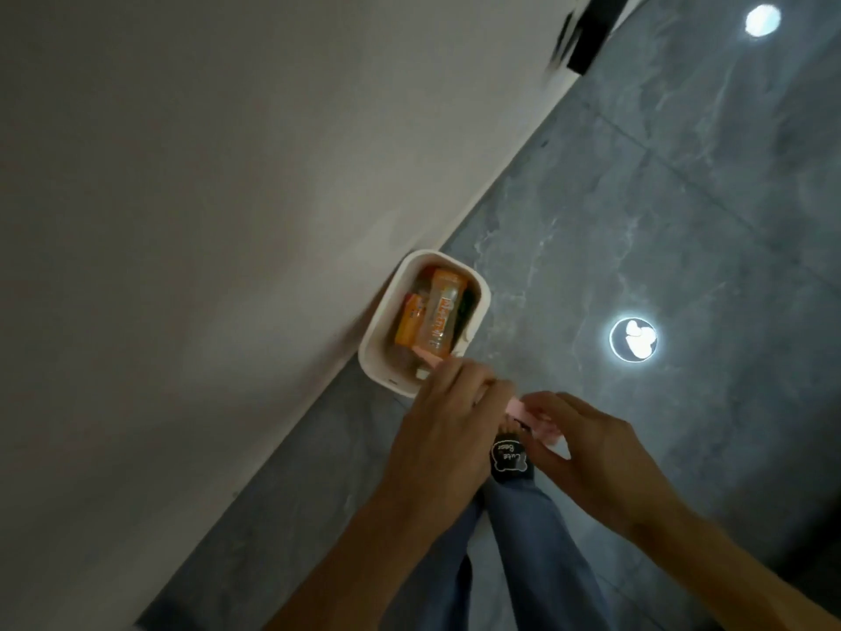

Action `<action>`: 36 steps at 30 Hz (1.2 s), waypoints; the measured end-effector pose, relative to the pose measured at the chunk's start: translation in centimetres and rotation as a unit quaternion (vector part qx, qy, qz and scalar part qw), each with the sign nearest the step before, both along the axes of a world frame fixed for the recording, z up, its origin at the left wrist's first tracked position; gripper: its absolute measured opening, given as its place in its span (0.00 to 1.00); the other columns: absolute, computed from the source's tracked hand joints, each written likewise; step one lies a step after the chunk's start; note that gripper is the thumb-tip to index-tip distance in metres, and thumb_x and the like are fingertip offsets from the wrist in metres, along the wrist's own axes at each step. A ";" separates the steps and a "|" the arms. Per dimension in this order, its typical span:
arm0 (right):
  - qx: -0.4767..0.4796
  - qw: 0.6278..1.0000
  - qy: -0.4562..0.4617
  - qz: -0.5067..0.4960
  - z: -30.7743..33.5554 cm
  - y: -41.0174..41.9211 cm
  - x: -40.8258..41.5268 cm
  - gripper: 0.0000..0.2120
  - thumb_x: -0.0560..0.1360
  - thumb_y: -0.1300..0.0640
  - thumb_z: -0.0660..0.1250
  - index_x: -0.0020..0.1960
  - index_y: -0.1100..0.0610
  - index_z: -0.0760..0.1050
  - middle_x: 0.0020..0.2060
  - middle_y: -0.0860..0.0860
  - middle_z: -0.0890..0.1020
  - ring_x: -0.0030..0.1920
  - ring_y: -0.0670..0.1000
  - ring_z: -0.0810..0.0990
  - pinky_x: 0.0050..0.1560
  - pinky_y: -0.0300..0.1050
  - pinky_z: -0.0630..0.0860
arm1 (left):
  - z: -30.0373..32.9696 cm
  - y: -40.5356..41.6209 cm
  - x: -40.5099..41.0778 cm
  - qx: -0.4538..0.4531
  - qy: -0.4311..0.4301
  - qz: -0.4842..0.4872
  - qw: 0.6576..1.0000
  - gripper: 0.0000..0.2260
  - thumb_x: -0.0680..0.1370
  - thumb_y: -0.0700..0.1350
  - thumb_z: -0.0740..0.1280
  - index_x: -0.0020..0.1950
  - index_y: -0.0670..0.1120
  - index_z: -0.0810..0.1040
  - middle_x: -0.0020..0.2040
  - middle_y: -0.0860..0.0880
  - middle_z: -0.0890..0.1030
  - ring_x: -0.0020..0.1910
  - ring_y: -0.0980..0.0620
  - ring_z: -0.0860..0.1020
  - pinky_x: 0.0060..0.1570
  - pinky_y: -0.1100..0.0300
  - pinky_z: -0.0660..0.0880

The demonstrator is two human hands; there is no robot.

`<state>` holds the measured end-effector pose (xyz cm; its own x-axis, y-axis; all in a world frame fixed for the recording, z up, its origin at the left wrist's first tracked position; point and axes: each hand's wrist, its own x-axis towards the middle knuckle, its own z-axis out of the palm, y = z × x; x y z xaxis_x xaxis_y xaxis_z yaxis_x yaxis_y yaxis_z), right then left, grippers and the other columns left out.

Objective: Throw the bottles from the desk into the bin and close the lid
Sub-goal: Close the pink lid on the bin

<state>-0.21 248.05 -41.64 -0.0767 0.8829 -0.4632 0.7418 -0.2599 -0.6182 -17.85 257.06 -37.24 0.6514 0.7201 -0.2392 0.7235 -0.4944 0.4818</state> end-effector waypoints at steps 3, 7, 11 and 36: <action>-0.029 0.986 0.085 -0.138 0.1 2.2 -3.2 0.09 0.79 0.49 0.66 0.59 0.41 0.75 0.46 0.42 0.82 0.45 0.43 0.82 0.45 0.40 0.80 | -0.1 1.8 -1.5 0.056 -0.023 0.033 0.998 0.21 0.76 0.45 0.58 0.68 0.46 0.74 0.69 0.45 0.75 0.70 0.47 0.72 0.61 0.55 0.77; -0.119 0.900 0.226 -0.354 -2.0 5.0 -6.6 0.05 0.81 0.51 0.65 0.54 0.46 0.79 0.42 0.52 0.83 0.44 0.50 0.85 0.49 0.48 0.84 | -3.7 2.8 -3.9 0.109 -0.018 0.083 0.990 0.24 0.79 0.49 0.57 0.75 0.44 0.62 0.74 0.43 0.64 0.73 0.43 0.67 0.68 0.44 0.72; -0.200 0.770 0.370 -0.480 -6.0 7.0 -8.4 0.10 0.82 0.57 0.63 0.60 0.57 0.79 0.55 0.59 0.83 0.54 0.54 0.86 0.54 0.45 0.84 | -9.4 2.8 -6.4 -0.036 0.054 0.143 0.988 0.26 0.81 0.52 0.53 0.80 0.48 0.58 0.82 0.47 0.55 0.80 0.47 0.56 0.66 0.44 0.75; -0.150 0.782 0.160 -0.583 -16.3 8.6 -9.0 0.17 0.73 0.55 0.76 0.60 0.56 0.78 0.49 0.51 0.84 0.49 0.52 0.85 0.52 0.50 0.84 | -19.8 0.5 -6.1 -0.059 0.106 0.109 0.987 0.27 0.83 0.48 0.60 0.82 0.49 0.56 0.83 0.44 0.48 0.82 0.46 0.44 0.78 0.40 0.54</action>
